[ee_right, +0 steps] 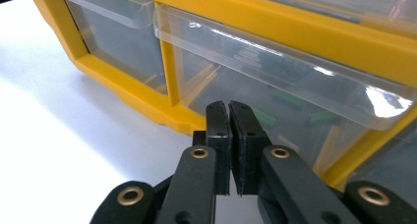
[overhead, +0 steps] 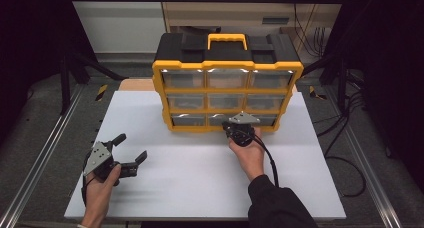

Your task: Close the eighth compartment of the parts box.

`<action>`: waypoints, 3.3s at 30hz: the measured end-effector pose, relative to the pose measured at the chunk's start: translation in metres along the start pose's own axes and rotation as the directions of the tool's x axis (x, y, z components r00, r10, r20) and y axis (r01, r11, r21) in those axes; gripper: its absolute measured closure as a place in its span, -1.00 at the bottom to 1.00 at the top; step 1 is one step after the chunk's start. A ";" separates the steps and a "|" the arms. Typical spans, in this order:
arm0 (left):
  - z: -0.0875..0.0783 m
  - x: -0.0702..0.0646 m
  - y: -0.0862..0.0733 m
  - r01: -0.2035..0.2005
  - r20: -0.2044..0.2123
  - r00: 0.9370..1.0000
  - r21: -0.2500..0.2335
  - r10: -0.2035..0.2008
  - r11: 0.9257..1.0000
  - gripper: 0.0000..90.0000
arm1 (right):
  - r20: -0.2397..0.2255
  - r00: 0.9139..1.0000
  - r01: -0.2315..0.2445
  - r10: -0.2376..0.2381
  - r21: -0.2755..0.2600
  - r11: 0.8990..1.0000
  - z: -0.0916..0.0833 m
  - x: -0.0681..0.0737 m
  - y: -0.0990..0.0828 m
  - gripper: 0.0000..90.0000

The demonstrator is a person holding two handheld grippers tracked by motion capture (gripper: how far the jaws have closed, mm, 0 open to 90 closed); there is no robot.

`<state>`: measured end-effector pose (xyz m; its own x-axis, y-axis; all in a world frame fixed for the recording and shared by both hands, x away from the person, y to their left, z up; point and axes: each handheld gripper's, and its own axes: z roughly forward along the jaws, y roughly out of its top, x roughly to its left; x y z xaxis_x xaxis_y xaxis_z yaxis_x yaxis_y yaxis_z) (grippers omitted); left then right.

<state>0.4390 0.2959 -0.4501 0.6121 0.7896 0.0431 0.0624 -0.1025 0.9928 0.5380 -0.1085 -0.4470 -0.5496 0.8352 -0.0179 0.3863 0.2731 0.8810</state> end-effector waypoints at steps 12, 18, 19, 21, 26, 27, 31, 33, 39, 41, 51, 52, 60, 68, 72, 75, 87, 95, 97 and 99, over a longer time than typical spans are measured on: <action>0.000 0.000 0.000 -0.002 0.001 1.000 0.002 0.002 1.000 -0.97 | -0.015 0.999 0.042 -0.042 0.011 0.999 -0.014 0.008 -0.001 0.62; 0.000 -0.001 0.000 -0.002 0.001 1.000 0.002 0.002 1.000 -0.97 | -0.015 0.998 0.056 -0.056 0.011 0.998 -0.021 0.011 0.000 0.35; 0.000 -0.001 0.000 -0.003 0.001 1.000 0.003 0.003 1.000 -0.97 | -0.010 0.998 0.060 -0.060 0.007 0.998 -0.022 0.011 0.000 0.30; 0.000 -0.001 0.000 -0.002 0.001 1.000 0.002 0.002 1.000 -0.97 | -0.007 0.998 0.070 -0.070 0.006 0.998 -0.024 0.012 0.001 0.23; 0.000 -0.001 0.000 -0.002 0.001 1.000 0.003 0.002 1.000 -0.97 | -0.007 0.997 0.077 -0.077 0.000 0.997 -0.028 0.013 0.003 0.12; 0.000 -0.001 0.000 -0.002 0.001 1.000 0.003 0.002 1.000 -0.97 | -0.005 0.997 0.080 -0.080 0.002 0.997 -0.029 0.014 0.003 0.10; 0.000 -0.001 0.000 -0.003 0.001 1.000 0.003 0.003 1.000 -0.97 | -0.001 0.996 0.086 -0.086 0.002 0.996 -0.032 0.015 0.003 0.01; 0.000 -0.001 0.000 -0.003 0.001 1.000 0.003 0.003 1.000 -0.97 | 0.004 0.996 0.086 -0.086 0.004 0.996 -0.032 0.016 0.004 -0.08; 0.001 -0.001 0.000 -0.005 0.001 1.000 0.005 0.005 1.000 -0.97 | 0.009 0.993 0.114 -0.114 0.001 0.993 -0.035 0.018 0.004 -0.33; 0.001 -0.001 0.000 -0.005 0.001 1.000 0.006 0.005 1.000 -0.97 | 0.008 0.994 0.113 -0.113 0.003 0.994 -0.036 0.018 0.004 -0.38; 0.001 -0.001 0.000 -0.006 0.003 1.000 0.008 0.006 1.000 -0.97 | 0.004 0.996 0.085 -0.085 -0.007 0.996 -0.042 0.015 0.001 -0.57; 0.001 -0.001 0.000 -0.006 0.003 1.000 0.008 0.006 1.000 -0.97 | 0.002 0.997 0.077 -0.077 -0.005 0.997 -0.042 0.015 0.001 -0.59; 0.000 -0.001 0.000 -0.007 0.002 1.000 0.008 0.007 1.000 -0.97 | -0.004 0.998 0.067 -0.067 -0.014 0.998 -0.046 0.017 0.001 -0.67; 0.001 -0.001 -0.001 -0.007 0.000 1.000 0.011 0.007 1.000 -0.97 | -0.008 0.997 0.074 -0.074 -0.039 0.996 -0.050 0.015 0.001 -0.72; 0.001 -0.001 0.000 -0.006 0.003 1.000 0.008 0.006 1.000 -0.97 | -0.009 0.997 0.079 -0.079 -0.048 0.996 -0.054 0.015 0.001 -0.76; 0.001 -0.002 0.000 -0.008 0.004 1.000 0.009 0.008 1.000 -0.97 | -0.015 0.997 0.077 -0.078 -0.062 0.995 -0.058 0.014 0.000 -0.77; 0.001 -0.002 -0.001 -0.002 0.001 1.000 0.009 0.002 1.000 -0.97 | -0.006 0.994 0.105 -0.105 -0.084 0.991 -0.067 0.007 0.000 -0.68; 0.000 -0.002 -0.001 -0.002 0.000 1.000 0.006 0.002 1.000 -0.98 | 0.007 0.998 0.059 -0.059 -0.178 0.982 -0.076 0.000 0.002 -0.78; 0.000 -0.001 -0.001 -0.001 0.001 1.000 0.006 0.001 1.000 -0.98 | 0.005 0.998 0.054 -0.055 -0.204 0.977 -0.078 0.000 0.003 -0.81; 0.000 -0.001 -0.001 -0.002 0.001 1.000 0.006 0.002 1.000 -0.98 | -0.001 0.999 0.044 -0.046 -0.221 0.974 -0.080 0.000 0.004 -0.83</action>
<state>0.4381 0.2949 -0.4512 0.6129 0.7888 0.0454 0.0654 -0.1080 0.9920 0.4802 -0.1462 -0.4058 -0.5675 0.8214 -0.0575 0.1885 0.1975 0.9620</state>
